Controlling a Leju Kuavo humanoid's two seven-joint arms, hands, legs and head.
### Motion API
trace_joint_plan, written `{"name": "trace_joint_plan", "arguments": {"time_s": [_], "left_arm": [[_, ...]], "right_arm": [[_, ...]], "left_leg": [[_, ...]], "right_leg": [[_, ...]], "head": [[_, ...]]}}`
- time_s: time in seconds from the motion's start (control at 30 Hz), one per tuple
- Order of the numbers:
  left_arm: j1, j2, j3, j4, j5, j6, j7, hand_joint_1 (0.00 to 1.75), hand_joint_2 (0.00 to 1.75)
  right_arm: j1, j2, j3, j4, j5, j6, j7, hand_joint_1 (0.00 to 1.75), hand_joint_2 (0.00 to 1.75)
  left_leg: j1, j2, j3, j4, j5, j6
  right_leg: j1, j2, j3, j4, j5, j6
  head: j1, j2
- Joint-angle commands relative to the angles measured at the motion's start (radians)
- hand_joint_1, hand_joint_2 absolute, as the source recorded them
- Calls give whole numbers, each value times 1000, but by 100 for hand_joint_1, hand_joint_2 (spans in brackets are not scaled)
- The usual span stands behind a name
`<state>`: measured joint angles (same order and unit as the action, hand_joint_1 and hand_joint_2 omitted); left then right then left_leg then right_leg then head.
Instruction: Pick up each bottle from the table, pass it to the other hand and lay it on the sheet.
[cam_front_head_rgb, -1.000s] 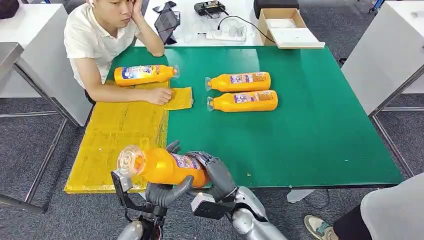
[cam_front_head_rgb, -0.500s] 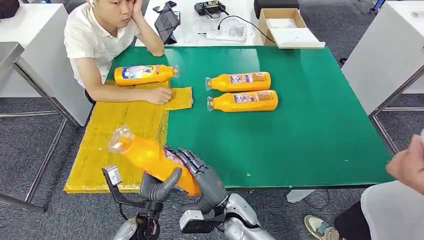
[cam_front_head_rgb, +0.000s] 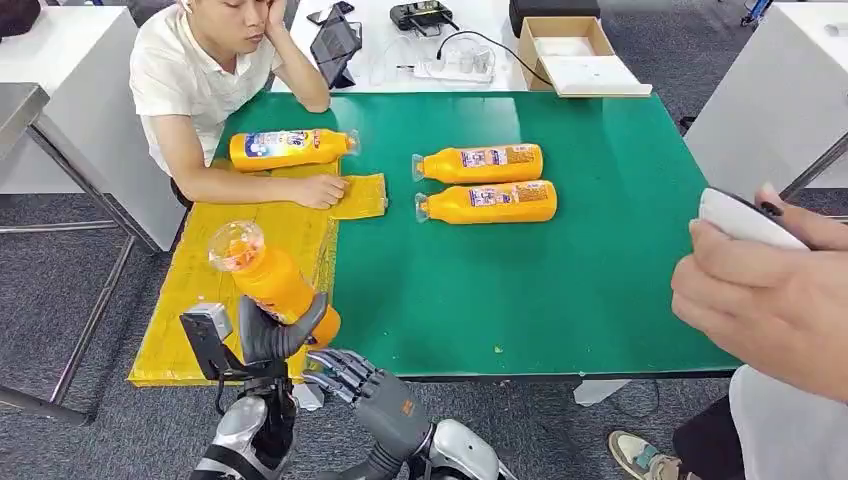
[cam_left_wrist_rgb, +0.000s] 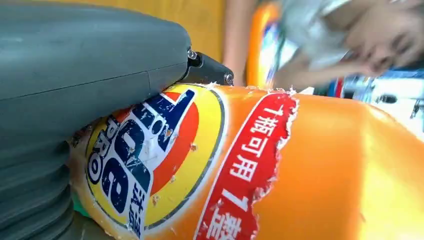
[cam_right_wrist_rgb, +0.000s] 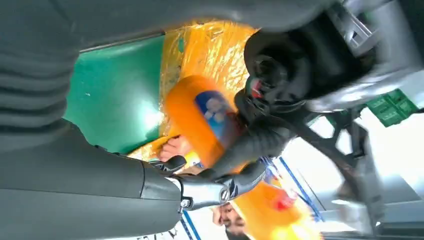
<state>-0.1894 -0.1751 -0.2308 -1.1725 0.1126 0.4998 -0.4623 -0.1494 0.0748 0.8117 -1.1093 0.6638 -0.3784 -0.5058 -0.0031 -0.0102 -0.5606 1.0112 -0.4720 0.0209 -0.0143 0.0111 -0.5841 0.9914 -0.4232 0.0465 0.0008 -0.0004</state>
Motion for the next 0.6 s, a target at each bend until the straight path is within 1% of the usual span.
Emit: {"name": "trace_joint_plan", "arguments": {"time_s": [0.03,0.07,0.1,0.13,0.17,0.2,0.23,0.27,0.3,0.33,0.47,0.53,0.6], "left_arm": [[-244,83,44,442,-388,177,61,175,175],[-252,80,54,452,-396,170,60,175,175],[-279,89,105,484,-544,198,89,175,175],[-282,84,145,480,-640,198,114,175,175],[-423,119,63,704,-940,185,328,175,175],[-439,129,35,738,-991,178,377,175,175],[-451,131,24,756,-1013,164,406,175,175],[-462,134,18,767,-1029,147,422,175,175],[-489,137,2,810,-1059,87,462,175,175],[-500,138,-5,824,-1075,57,485,175,175],[-502,139,-5,824,-1076,54,487,175,175],[-522,138,-43,853,-1141,-29,567,175,175],[-544,134,-72,873,-1193,-112,627,175,175]], "right_arm": [[2,-21,31,-19,18,5,5,0,0],[2,-21,30,-19,19,6,5,0,0],[-2,-21,29,-19,24,5,1,0,0],[-3,-21,27,-20,24,6,0,0,0],[1,-17,8,-29,17,28,-3,0,0],[1,-16,8,-28,14,31,-7,0,0],[-1,-15,8,-26,12,33,-9,0,0],[-3,-13,8,-25,12,35,-9,0,0],[-7,-10,9,-21,9,42,-12,0,0],[-9,-8,9,-18,5,49,-15,0,0],[-9,-7,10,-18,5,49,-15,0,0],[-13,-2,10,-12,0,60,-17,0,0],[-15,3,8,-9,-3,69,-17,0,0]], "left_leg": [[1,-2,3,-2,1,-2],[1,-2,3,-2,1,-2],[1,-1,2,-1,1,-1],[1,-1,2,-1,1,-1],[1,-2,2,-1,1,-1],[1,-2,1,-1,2,-2],[2,0,2,-2,2,-3],[1,-2,1,-1,2,-2],[1,-2,1,0,2,-3],[1,-1,1,0,2,-3],[0,0,1,0,2,-2],[1,2,1,0,1,-2],[1,0,1,0,2,-2]], "right_leg": [[1,-3,4,-2,1,-2],[1,-3,4,-2,1,-2],[1,-2,2,-1,0,-1],[1,-2,3,-1,0,-2],[1,-3,2,-1,0,-2],[1,-3,2,-1,0,-2],[2,-2,3,-2,1,-3],[1,-4,3,-1,0,-2],[2,-3,2,0,0,-2],[1,-2,2,0,0,-2],[1,-1,2,0,0,-1],[1,0,1,0,1,-1],[1,-1,2,0,0,-2]], "head": [[0,0],[0,0],[0,0],[0,0],[0,0],[0,0],[0,0],[0,0],[0,0],[0,0],[0,0],[0,0],[0,0]]}}
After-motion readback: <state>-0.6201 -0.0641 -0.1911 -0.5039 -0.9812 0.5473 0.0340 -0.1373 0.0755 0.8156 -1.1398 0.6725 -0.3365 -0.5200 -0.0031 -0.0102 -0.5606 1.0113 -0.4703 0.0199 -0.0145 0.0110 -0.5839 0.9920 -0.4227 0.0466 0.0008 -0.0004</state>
